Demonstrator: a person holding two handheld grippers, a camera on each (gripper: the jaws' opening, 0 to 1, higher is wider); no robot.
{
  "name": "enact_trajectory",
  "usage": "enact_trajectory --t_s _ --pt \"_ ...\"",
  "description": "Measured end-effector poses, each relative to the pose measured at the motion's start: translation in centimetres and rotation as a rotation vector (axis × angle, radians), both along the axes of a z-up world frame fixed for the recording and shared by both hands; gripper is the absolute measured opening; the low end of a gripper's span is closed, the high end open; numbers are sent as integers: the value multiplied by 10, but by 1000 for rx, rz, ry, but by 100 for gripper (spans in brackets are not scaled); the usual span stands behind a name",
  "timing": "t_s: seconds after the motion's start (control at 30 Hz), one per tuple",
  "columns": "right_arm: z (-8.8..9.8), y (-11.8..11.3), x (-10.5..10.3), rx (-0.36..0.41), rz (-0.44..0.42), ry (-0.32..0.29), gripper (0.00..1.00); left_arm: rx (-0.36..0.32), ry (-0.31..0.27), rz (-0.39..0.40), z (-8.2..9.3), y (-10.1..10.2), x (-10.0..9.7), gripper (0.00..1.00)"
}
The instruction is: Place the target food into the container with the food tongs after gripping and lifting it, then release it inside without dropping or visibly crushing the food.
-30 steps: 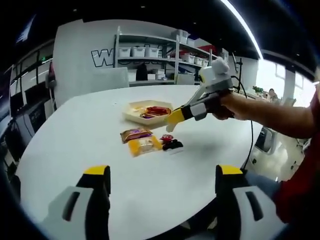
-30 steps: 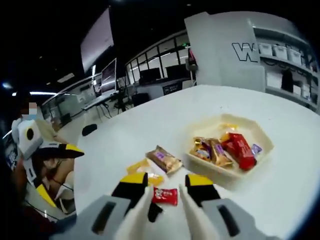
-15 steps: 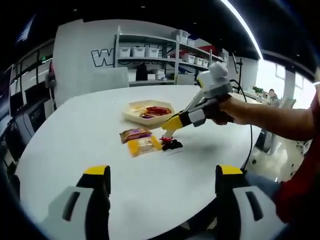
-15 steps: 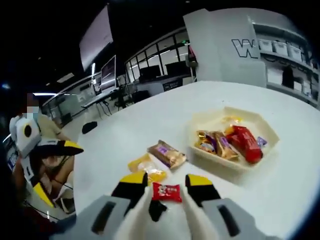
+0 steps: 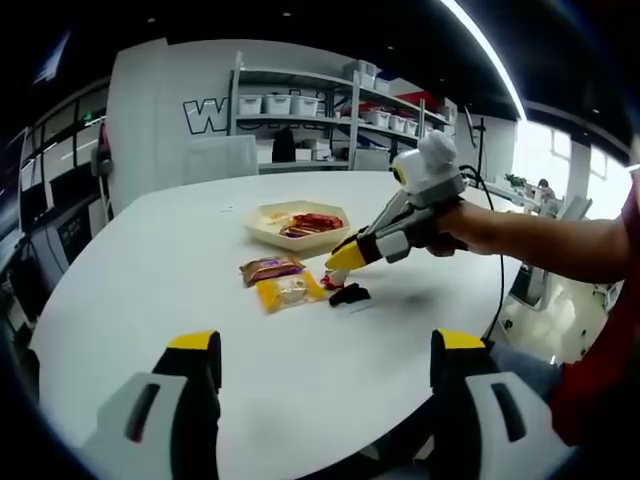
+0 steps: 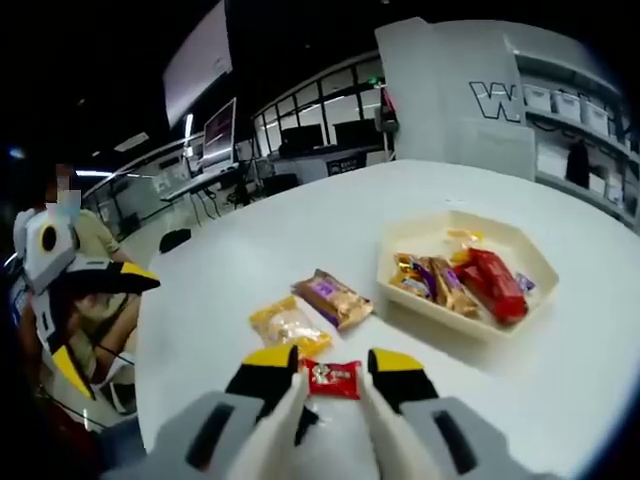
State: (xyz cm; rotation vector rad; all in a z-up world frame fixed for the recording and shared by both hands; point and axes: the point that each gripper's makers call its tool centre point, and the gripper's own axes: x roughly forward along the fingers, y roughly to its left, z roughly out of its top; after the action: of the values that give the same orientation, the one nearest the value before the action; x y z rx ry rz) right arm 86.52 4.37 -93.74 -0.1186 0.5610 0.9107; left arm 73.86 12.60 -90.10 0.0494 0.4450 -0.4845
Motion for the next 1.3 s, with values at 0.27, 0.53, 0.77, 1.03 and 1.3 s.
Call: enact_trajectory --t_s 0.27,0.53,0.77,1.03,1.3 --pt "3 -1 3 15 -45 22 15 1 -1 -8 0 -3 1 84" --pt "10 -5 3 39 -61 24 16 14 -4 -5 0 1 -1 84" --pt "31 -12 16 48 -71 -9 16 15 -2 -2 0 2 -2 84" --pt "52 -22 33 52 -88 -44 16 16 -7 -2 2 2 -3 84" --pt "66 -27 49 59 -106 -59 17 18 -14 0 5 2 0 83"
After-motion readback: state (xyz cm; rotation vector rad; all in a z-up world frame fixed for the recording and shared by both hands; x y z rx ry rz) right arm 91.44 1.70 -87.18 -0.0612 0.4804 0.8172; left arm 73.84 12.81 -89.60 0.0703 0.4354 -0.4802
